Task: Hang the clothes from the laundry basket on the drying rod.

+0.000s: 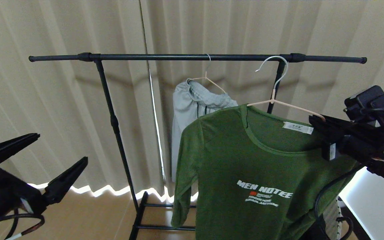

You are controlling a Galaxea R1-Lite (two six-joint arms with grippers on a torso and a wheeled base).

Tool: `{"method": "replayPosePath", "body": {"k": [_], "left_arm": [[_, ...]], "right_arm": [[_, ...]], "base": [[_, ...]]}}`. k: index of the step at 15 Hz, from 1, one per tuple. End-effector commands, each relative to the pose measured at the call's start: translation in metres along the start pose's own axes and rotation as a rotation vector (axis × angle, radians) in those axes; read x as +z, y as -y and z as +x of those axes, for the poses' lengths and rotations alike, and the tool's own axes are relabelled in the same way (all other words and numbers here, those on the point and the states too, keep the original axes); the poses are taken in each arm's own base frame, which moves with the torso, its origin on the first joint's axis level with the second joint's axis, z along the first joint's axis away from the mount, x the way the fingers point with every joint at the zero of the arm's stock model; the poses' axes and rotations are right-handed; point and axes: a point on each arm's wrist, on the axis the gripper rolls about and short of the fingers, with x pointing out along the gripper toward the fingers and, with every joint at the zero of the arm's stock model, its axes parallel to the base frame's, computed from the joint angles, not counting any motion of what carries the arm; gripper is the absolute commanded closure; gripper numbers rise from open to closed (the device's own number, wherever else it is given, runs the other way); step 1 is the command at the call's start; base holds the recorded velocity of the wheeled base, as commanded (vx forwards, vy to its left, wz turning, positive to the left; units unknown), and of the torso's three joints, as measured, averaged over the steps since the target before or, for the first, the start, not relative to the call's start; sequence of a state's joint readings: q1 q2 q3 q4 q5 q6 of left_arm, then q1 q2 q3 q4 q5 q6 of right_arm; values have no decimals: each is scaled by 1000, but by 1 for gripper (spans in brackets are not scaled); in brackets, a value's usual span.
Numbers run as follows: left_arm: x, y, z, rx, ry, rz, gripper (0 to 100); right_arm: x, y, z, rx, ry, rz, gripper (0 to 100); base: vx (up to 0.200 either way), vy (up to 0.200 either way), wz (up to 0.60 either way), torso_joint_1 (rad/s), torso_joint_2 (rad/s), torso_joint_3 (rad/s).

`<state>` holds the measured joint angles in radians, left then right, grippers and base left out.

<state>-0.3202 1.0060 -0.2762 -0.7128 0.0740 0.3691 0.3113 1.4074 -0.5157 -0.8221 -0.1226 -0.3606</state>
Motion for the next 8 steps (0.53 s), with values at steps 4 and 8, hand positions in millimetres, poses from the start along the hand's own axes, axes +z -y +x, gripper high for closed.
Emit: {"method": "replayPosePath", "body": {"k": [4,8], "left_arm": [[-18,-5,-93,140,-126,-217,0],[-57,11,-129,142,-143,-268,0]], "right_arm": [[-36,4,-48,-127,-120,-5,100],[-61,11,-75,-221,-196,6,100]], "base": [[0,0,0,0,0,0],[0,0,0,0,0,0]]}}
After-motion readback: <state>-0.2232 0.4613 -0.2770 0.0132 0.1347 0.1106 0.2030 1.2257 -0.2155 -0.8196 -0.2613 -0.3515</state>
